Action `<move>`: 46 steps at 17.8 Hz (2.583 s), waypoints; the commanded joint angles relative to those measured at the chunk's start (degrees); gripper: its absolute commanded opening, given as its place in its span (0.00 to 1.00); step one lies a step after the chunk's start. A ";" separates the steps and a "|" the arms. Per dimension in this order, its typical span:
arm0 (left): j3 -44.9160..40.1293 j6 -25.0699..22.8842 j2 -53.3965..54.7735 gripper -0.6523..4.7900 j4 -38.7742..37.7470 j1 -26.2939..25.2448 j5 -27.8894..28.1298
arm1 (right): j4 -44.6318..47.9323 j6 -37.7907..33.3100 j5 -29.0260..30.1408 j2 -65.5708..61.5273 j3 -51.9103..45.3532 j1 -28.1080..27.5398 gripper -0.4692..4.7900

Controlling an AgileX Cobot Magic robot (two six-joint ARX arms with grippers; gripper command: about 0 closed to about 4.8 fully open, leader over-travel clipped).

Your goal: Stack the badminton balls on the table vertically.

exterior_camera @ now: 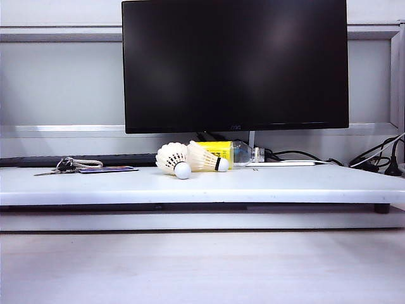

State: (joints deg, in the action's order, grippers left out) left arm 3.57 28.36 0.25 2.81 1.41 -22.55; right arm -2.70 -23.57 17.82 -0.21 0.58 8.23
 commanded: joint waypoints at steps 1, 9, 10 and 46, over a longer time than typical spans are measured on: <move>9.01 -3.89 0.55 0.40 2.47 6.97 -0.22 | -2.25 -0.26 0.31 0.09 0.24 0.02 0.32; 40.79 -35.54 29.51 0.42 -25.11 9.55 -1.81 | -2.25 -0.17 0.33 0.09 0.24 0.02 0.32; 46.51 -43.50 35.76 0.42 -31.52 9.55 -1.81 | -2.27 -0.15 0.33 0.09 0.24 0.02 0.32; 59.17 -144.12 90.82 0.47 -9.42 35.67 28.55 | -6.38 1.27 4.04 0.09 0.24 0.09 0.32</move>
State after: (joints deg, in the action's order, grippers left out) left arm 62.48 -113.75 91.26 -7.62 37.21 6.48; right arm -8.91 -22.48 20.93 -0.21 0.64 8.29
